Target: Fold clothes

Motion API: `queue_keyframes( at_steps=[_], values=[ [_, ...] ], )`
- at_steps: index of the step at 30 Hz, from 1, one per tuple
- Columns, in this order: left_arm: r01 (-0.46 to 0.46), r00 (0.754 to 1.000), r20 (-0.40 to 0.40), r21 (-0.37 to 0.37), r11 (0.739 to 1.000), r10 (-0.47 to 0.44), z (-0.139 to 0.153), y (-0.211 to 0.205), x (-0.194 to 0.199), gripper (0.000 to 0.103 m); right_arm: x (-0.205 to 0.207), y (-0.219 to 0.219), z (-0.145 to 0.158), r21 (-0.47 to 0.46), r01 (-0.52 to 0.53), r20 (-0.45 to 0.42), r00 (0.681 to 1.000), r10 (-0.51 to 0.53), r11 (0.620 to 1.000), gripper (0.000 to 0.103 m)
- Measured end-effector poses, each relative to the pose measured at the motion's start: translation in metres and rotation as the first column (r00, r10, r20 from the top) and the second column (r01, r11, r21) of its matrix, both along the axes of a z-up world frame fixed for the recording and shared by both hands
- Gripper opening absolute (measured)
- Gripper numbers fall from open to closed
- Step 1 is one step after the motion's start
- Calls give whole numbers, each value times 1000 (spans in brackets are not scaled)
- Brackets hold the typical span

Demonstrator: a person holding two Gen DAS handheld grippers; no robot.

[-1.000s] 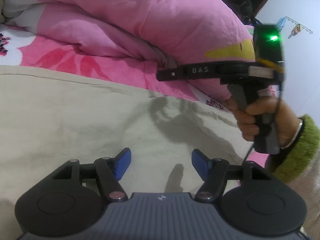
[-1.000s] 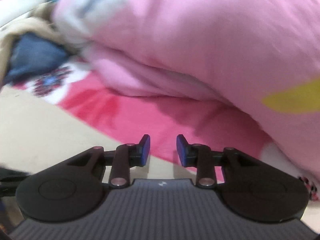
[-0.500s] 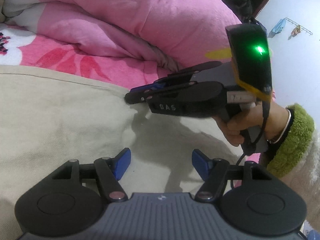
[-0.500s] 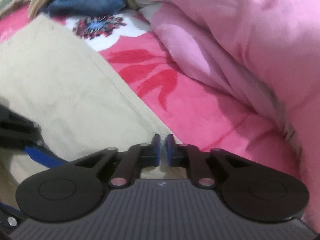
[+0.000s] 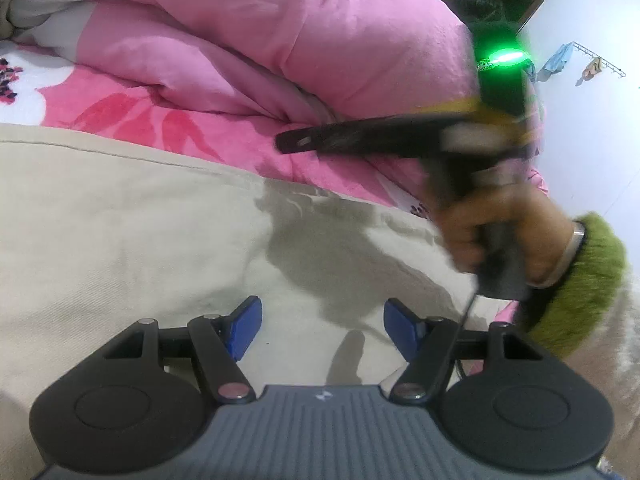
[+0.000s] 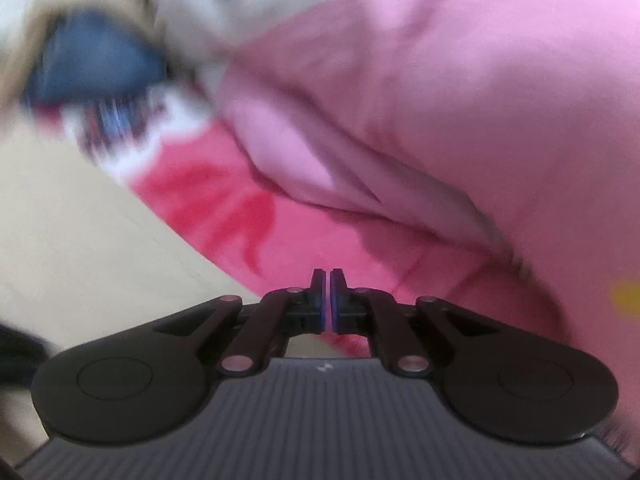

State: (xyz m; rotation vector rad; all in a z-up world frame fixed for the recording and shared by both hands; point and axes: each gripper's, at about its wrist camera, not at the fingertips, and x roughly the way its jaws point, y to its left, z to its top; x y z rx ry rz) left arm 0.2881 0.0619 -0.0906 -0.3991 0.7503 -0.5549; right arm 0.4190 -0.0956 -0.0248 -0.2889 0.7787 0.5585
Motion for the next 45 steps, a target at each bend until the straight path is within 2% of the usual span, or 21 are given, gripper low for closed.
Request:
queue_keyframes(
  at_steps=[2, 3, 4, 6, 7, 9, 10, 13, 16, 18, 22, 24, 26, 30, 32, 33, 35, 36, 39, 43, 45],
  values=[
    [0, 1000, 1, 2, 1000, 0, 0, 0, -1, 69, -3, -13, 3, 112, 19, -130, 992, -4, 993, 4],
    [0, 1000, 1, 2, 1000, 0, 0, 0, -1, 69, -3, -15, 0, 123, 30, -178, 984, -8, 992, 4],
    [0, 1000, 1, 3, 1000, 0, 0, -1, -1, 69, -1, -12, -11, 82, 40, -188, 982, -24, 996, 2],
    [1, 1000, 3, 6, 1000, -1, 0, -1, -1, 69, 9, -8, -30, 31, 61, -166, 985, -55, 998, 0],
    [1, 1000, 4, 7, 1000, -1, -1, -1, -1, 69, 14, -11, -28, 57, 69, -141, 988, -60, 996, 0],
    [3, 1000, 7, 2, 1000, -3, -1, 0, -2, 69, 18, -19, -13, 23, 161, -23, 987, -160, 987, 1],
    [3, 1000, 6, 0, 1000, -3, -1, 0, -1, 69, 18, -29, -7, 26, 198, -5, 980, -198, 980, 6],
    [2, 1000, 3, -2, 1000, -2, -1, 0, -1, 69, 8, -70, 9, 112, 237, -108, 968, -225, 965, 6],
    [6, 1000, 6, 6, 1000, -6, 0, -2, -1, 71, -6, -77, -7, 39, 229, -159, 962, -220, 973, 6],
    [7, 1000, 9, 12, 1000, -7, -1, -3, -1, 71, 4, -76, -25, 24, 259, -138, 958, -253, 966, 1],
    [8, 1000, 12, 4, 1000, -8, -2, -1, -1, 71, 26, -82, -27, 11, 379, 18, 925, -379, 925, 0],
    [8, 1000, 9, -2, 1000, -8, -2, -1, -1, 71, 18, -94, -15, 68, 383, -12, 924, -383, 921, 2],
    [7, 1000, 8, -1, 1000, -7, -2, -2, 0, 71, -7, -102, 0, 111, 344, -10, 938, -345, 932, 5],
    [7, 1000, 7, 0, 1000, -7, -1, -2, 1, 71, -46, -114, 6, 133, 320, -63, 947, -315, 938, 11],
    [6, 1000, 6, -3, 1000, -6, -1, -1, 1, 71, -35, -116, -15, 57, 358, -84, 932, -352, 932, 12],
    [7, 1000, 6, -2, 1000, -7, -1, -2, 1, 71, -26, -118, -24, 51, 377, -87, 924, -372, 925, 11],
    [7, 1000, 8, -2, 1000, -7, -1, -2, 1, 71, -4, -126, -34, 118, 410, -87, 912, -402, 904, 2],
    [7, 1000, 8, -3, 1000, -7, -1, -1, 1, 71, 4, -129, -35, 134, 439, -70, 899, -433, 889, 1],
    [7, 1000, 7, -10, 1000, -7, -1, 0, 1, 71, 21, -133, -33, 76, 512, 10, 858, -514, 856, 2],
    [7, 1000, 5, -10, 1000, -7, -1, 0, 2, 72, -14, -140, -16, 101, 491, 31, 868, -496, 865, 9],
    [8, 1000, 6, -8, 1000, -8, 0, 0, 2, 72, -33, -151, -17, 108, 489, 18, 870, -493, 866, 18]
  ],
)
